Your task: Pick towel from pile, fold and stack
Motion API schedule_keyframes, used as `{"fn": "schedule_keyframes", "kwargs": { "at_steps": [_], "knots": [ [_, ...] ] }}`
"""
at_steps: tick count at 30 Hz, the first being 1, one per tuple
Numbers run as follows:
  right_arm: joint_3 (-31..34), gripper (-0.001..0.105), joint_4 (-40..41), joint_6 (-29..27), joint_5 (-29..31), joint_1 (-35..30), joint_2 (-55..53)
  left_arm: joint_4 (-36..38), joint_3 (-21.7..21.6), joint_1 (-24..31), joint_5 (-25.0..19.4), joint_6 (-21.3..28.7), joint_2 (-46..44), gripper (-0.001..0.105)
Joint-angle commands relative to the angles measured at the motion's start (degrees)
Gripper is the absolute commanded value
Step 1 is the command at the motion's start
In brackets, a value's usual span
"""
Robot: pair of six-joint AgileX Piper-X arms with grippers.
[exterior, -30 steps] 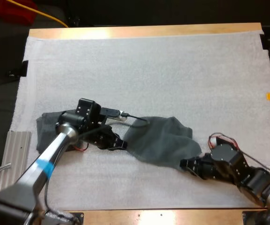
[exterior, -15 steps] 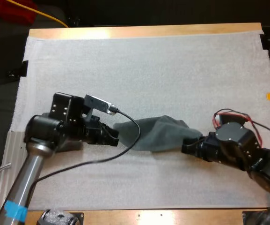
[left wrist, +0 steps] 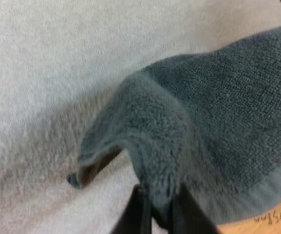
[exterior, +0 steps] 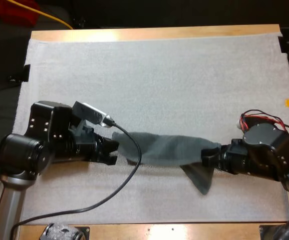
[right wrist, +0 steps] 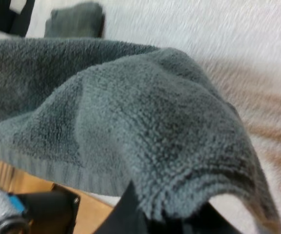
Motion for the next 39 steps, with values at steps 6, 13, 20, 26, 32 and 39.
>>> {"fn": "schedule_keyframes", "kwargs": {
  "at_steps": [6, 13, 20, 26, 32, 39],
  "knots": [
    [-0.9, 0.001, 1.1, 2.1, -4.8, 4.4, -0.4, 7.3, -0.3, -6.7, -10.3, -0.9, -2.6, 0.0],
    [-0.9, 0.001, 7.5, 6.2, -4.0, 12.8, -0.5, 10.1, -0.3, -15.1, -14.6, -6.3, -5.1, 0.0],
    [-0.8, 0.001, 10.4, 8.9, -0.2, 16.4, -0.5, 10.4, 0.2, -22.4, -23.4, -12.2, -4.9, 0.0],
    [3.5, 0.001, 9.1, 8.9, 4.8, 16.4, 0.3, 9.7, 4.4, -22.5, -28.0, -12.5, -2.3, 0.0],
    [10.3, 0.001, -0.9, 9.3, 4.9, 13.1, 3.2, 5.9, 5.4, -22.5, -31.6, -11.4, 2.9, 0.0],
    [11.2, 0.001, -7.0, 9.3, 3.1, 2.9, 7.1, -2.6, 5.8, -19.4, -31.1, -8.4, 9.7, 0.0]
  ]
}}
